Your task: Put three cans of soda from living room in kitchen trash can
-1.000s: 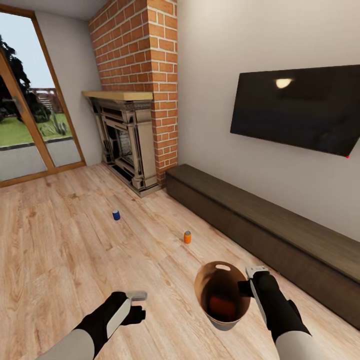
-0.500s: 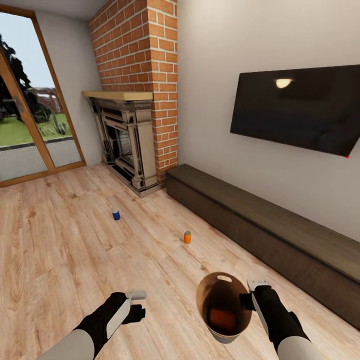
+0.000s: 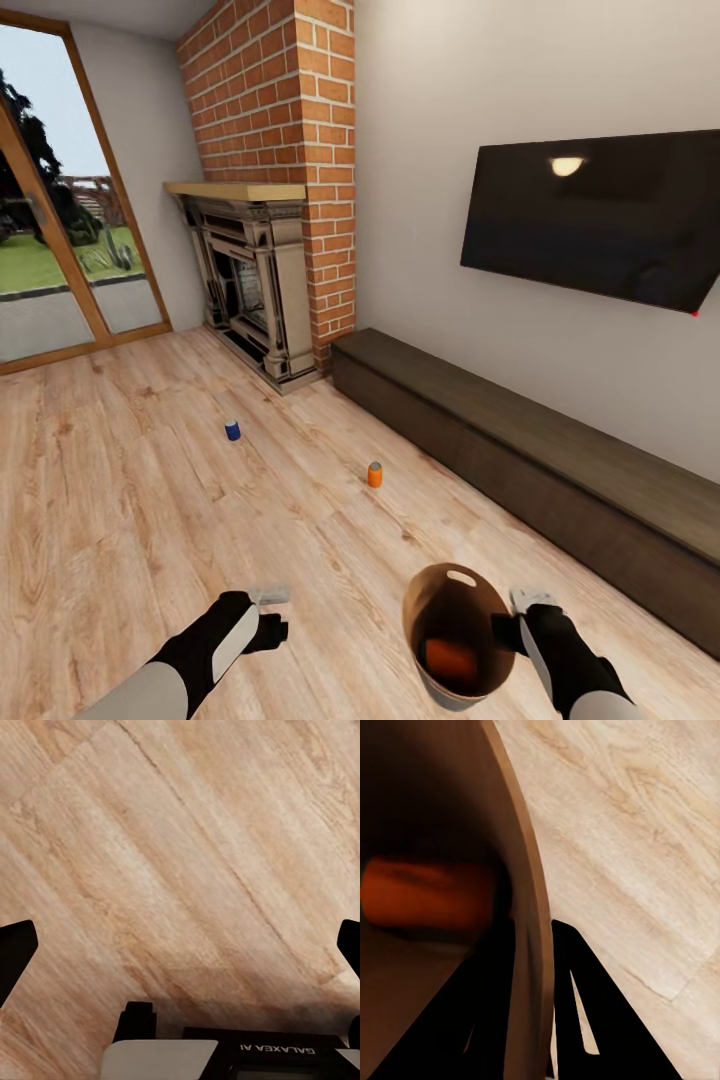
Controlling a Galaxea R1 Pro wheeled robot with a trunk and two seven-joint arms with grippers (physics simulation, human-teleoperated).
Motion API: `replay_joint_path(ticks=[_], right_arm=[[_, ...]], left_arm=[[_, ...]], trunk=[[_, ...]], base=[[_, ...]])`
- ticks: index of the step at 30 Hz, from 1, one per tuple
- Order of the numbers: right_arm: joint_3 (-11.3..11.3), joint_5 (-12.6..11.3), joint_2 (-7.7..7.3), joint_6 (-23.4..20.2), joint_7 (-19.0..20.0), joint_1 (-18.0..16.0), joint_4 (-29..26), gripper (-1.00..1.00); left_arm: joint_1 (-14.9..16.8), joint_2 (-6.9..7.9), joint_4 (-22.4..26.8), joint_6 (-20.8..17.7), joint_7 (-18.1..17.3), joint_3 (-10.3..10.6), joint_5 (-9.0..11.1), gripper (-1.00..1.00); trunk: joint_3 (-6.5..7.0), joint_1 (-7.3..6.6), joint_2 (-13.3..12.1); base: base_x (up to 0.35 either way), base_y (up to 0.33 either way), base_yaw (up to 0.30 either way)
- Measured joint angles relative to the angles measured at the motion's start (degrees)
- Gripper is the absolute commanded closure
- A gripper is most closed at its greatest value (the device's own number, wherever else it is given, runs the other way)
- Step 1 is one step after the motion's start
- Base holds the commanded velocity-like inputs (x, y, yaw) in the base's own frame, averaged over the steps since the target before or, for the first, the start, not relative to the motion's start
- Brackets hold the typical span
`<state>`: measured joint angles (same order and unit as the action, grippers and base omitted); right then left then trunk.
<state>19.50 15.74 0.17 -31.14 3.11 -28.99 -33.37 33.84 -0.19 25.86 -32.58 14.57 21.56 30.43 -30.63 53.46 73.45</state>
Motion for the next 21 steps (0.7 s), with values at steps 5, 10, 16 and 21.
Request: replay_joint_path(ticks=[5, 10, 16, 21], right_arm=[[0.9, 0.0, -0.07, 3.2, -0.1, 0.6, 1.2, 1.00], [1.0, 0.0, 0.01, 3.8, -0.1, 0.7, 1.5, 1.00], [1.0, 0.1, 0.20, 4.0, -0.2, 0.7, 1.6, 1.00], [0.7, 0.3, 0.63, 4.0, -0.3, 0.7, 1.6, 1.00]], left_arm=[[0.0, -0.04, -0.1, 1.9, 0.0, 0.0, 0.0, -1.00], [0.0, 0.00, -0.1, 2.6, 0.0, 0.0, 0.1, -1.00], [-0.1, 0.01, -0.1, 2.8, -0.1, 0.0, 0.1, -1.00], [0.0, 0.08, -0.1, 2.9, -0.2, 0.0, 0.2, -1.00]], trunk=[[0.00, 0.00, 0.0], [0.00, 0.00, 0.0], [0.00, 0.00, 0.0], [0.00, 0.00, 0.0]], base=[[0.000, 0.000, 0.000], [0.000, 0.000, 0.000], [0.000, 0.000, 0.000], [0.078, 0.029, 0.000]])
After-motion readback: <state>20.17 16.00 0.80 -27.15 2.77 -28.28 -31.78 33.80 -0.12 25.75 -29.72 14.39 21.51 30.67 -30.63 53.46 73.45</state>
